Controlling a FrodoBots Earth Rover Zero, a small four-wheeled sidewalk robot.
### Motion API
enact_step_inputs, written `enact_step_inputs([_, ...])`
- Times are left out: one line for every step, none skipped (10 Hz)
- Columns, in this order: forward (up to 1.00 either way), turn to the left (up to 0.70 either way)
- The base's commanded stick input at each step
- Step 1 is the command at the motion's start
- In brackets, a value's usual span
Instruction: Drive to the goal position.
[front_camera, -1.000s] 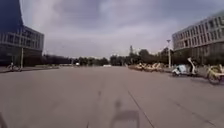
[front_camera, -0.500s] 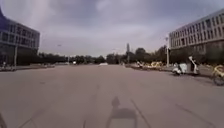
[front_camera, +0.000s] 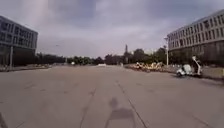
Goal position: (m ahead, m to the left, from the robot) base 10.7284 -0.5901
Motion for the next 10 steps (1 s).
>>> enact_step_inputs([1.00, 0.00])
enact_step_inputs([1.00, 0.00])
enact_step_inputs([1.00, 0.00])
enact_step_inputs([1.00, 0.00])
enact_step_inputs([1.00, 0.00])
enact_step_inputs([1.00, 0.00])
enact_step_inputs([1.00, 0.00])
enact_step_inputs([1.00, 0.00])
enact_step_inputs([1.00, 0.00])
enact_step_inputs([1.00, 0.00])
